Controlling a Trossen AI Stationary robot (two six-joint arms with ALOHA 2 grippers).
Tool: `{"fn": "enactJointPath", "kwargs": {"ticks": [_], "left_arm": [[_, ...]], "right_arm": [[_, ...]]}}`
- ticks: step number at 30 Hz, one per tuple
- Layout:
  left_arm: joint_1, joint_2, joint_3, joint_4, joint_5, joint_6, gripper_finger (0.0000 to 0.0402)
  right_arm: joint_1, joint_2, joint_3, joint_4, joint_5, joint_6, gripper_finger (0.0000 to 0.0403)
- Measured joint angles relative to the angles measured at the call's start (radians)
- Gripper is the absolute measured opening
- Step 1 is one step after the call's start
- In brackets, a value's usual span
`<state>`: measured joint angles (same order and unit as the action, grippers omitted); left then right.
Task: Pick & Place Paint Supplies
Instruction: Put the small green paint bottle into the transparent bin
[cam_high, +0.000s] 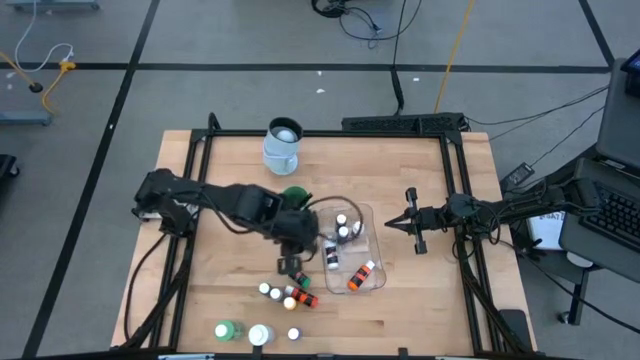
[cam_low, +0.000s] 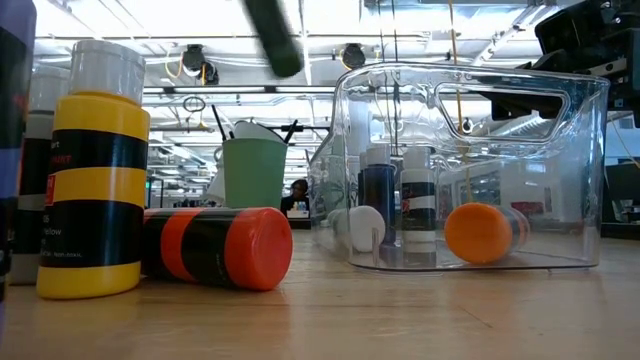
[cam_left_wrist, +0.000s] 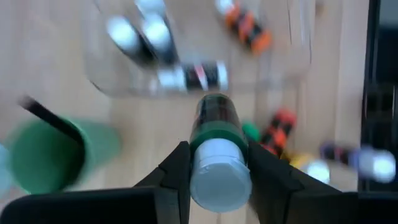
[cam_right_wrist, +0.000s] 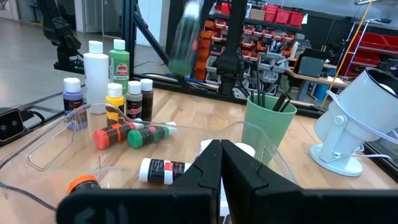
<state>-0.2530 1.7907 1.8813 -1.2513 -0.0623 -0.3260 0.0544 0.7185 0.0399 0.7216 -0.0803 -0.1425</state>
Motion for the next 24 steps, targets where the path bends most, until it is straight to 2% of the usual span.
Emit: {"fn": "enactJointPath", "kwargs": {"ticks": [3,10,13,18,24], "left_arm": [[0.004,0.055,0.128,-0.001,-0.043,0.018,0.0112],[0.032,0.276,0.382,-0.053,0.082,0.189,0.0112],[0.051,0.376,0.460,-0.071,0.087,0.259,0.0112],[0.094,0.446,0.464,-0.012,0.064,0.210,0.0112],[0.123,0.466,0.459,0.033,0.063,0.197,0.0112]], "right_arm": [[0.000,0.000,0.000,0.000,0.000,0.000,0.0004],[0.000,0.000,0.000,0.000,0.000,0.000,0.0004],[0.000,0.000,0.000,0.000,0.000,0.000,0.0004],[0.000,0.000,0.000,-0.009,0.000,-0.004,0.0004],[0.000,0.000,0.000,-0.010,0.000,-0.004,0.0004]]}}
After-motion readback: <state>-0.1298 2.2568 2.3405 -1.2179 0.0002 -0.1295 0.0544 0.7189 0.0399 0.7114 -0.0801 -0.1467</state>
